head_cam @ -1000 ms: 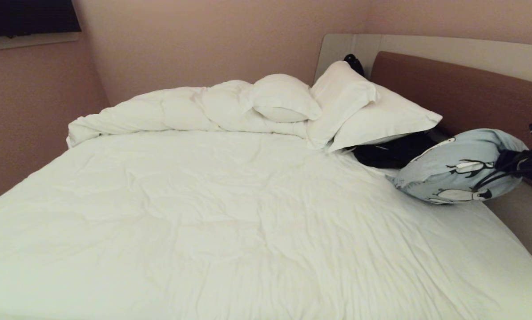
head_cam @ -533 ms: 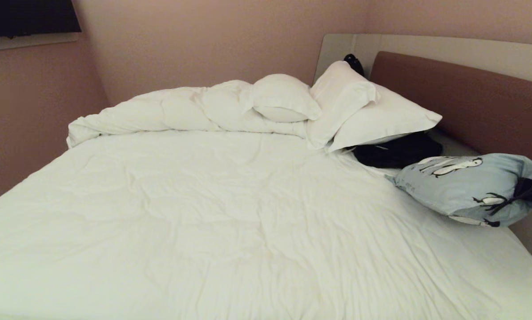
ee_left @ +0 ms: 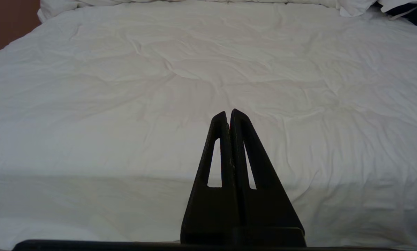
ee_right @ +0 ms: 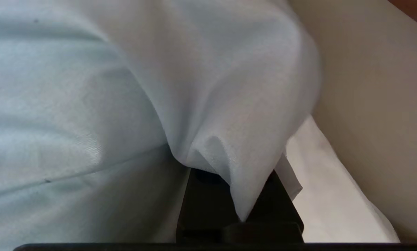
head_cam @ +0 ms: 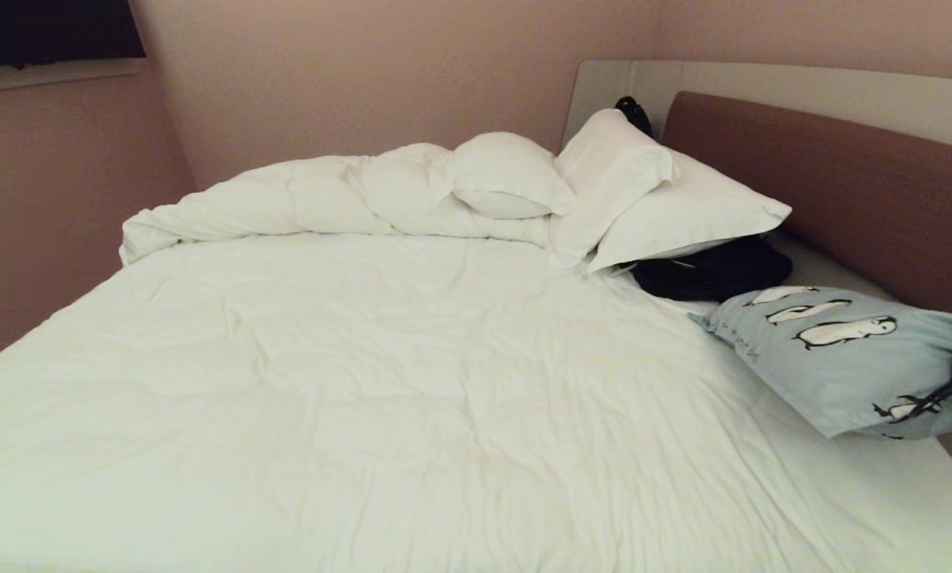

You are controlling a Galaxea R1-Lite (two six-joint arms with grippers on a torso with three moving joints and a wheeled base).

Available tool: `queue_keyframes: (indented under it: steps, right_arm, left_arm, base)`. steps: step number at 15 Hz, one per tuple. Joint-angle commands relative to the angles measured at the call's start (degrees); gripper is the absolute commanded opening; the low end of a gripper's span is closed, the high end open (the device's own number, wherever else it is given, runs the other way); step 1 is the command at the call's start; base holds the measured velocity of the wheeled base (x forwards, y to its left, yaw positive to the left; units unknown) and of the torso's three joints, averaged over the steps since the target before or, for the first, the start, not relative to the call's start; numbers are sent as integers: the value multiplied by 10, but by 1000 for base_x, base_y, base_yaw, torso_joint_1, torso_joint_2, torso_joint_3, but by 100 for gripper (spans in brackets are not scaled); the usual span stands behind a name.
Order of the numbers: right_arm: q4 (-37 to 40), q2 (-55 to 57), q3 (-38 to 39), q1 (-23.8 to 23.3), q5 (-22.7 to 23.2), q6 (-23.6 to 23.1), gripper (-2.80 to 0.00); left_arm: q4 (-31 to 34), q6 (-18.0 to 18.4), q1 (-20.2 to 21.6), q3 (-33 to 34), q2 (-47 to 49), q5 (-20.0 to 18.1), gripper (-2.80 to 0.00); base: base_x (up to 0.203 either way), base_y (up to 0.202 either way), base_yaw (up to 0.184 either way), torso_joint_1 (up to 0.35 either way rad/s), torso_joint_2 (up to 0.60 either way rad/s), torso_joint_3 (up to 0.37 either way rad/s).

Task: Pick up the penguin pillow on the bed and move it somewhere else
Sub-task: Place the pillow at the bedside

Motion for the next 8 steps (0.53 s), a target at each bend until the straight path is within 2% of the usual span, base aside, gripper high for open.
queue_keyframes:
  steps: [1,7,8]
  right_arm:
    - [-3,6,4,-16,8,1,-280]
    - [-3,46,-7,-53,9,-2,-280]
    - [-3,48,-9,-55,8,-2,0]
  left_arm:
    - [0,0,0,0,0,0,-280]
    - [0,0,0,0,0,0,-280]
    - [0,0,0,0,0,0,-280]
  base:
    - [0,0,0,0,0,0]
    - [0,0,0,0,0,0]
    - [0,0,0,0,0,0]
